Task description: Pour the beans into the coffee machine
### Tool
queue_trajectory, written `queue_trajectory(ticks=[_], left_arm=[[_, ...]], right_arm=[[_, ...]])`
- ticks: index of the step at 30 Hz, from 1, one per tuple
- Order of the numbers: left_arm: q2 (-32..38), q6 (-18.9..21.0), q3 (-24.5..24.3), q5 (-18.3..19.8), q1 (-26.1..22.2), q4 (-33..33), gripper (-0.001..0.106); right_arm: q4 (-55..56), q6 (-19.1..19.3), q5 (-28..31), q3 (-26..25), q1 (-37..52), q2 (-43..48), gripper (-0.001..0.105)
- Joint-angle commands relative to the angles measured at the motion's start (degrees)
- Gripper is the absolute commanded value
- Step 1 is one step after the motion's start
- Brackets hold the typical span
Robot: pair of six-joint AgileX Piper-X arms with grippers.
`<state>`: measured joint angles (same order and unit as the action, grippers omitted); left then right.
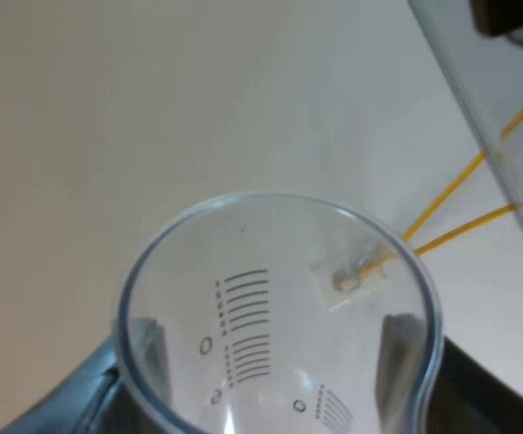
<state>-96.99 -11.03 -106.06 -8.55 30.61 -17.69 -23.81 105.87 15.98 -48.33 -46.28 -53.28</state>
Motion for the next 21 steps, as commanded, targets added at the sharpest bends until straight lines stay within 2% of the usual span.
queue_trajectory(ticks=[1,5,7,13,17,21], left_arm=[[1.24,2.92,-0.45,-1.08,-0.13,1.22,0.027],[2.1,11.93,-0.45,-6.16,-0.13,1.08,0.027],[2.7,15.21,-0.45,-8.59,-0.13,0.65,0.027],[4.98,22.58,-0.45,-9.12,-0.13,-5.0,0.027],[6.42,26.72,-0.45,-12.11,-0.13,-10.16,0.027],[7.99,31.19,-0.45,-12.66,-0.39,-16.14,0.027]], right_arm=[[-0.83,0.66,-0.36,-0.64,-0.09,0.43,0.069],[-0.83,0.66,-0.6,-0.64,-0.09,0.43,0.069],[-0.83,0.66,-0.59,-0.64,-0.09,0.43,0.069],[-0.83,0.66,-0.59,-0.64,-0.09,0.43,0.069],[-0.83,0.66,-0.75,-0.64,-0.09,0.43,0.069],[-0.83,0.66,-1.43,-0.64,-0.09,0.43,0.069]])
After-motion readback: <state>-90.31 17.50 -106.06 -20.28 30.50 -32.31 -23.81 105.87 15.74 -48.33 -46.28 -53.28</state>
